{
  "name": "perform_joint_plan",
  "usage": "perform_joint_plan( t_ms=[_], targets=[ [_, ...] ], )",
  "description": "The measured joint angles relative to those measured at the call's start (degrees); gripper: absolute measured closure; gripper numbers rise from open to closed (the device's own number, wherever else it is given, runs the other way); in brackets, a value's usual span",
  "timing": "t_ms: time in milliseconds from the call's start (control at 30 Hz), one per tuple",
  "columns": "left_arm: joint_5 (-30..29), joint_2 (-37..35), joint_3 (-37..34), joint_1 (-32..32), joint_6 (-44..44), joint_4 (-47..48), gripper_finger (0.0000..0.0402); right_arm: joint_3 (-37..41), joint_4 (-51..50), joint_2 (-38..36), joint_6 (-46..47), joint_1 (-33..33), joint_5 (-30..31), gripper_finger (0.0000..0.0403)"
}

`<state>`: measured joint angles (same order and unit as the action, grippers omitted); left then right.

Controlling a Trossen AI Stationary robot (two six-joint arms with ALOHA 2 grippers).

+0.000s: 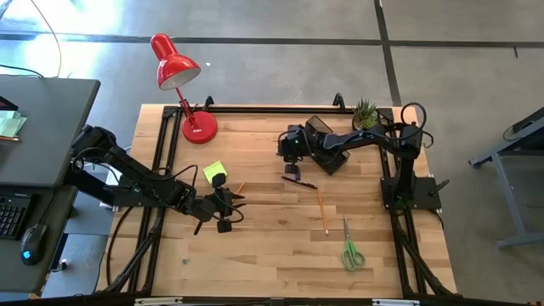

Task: Pick and place office supplies into organizer
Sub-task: Put the right blue binder clip into the black desk organizer

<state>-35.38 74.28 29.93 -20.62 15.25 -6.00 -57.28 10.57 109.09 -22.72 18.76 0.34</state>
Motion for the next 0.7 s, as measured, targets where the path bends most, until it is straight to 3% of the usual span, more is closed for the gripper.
perform_joint_plan(
  t_ms=[367, 700],
  targets=[
    [0.0, 0.0, 0.0, 0.0, -0.2, 0.0, 0.0316, 0.0, 1.4, 3.7, 1.7, 0.0, 2.5, 0.0279],
    [0.0, 0.0, 0.0, 0.0, -0.4, 0.1, 0.0316, 0.0, 3.0, 3.7, 1.7, 0.0, 0.0, 0.0293]
  ],
)
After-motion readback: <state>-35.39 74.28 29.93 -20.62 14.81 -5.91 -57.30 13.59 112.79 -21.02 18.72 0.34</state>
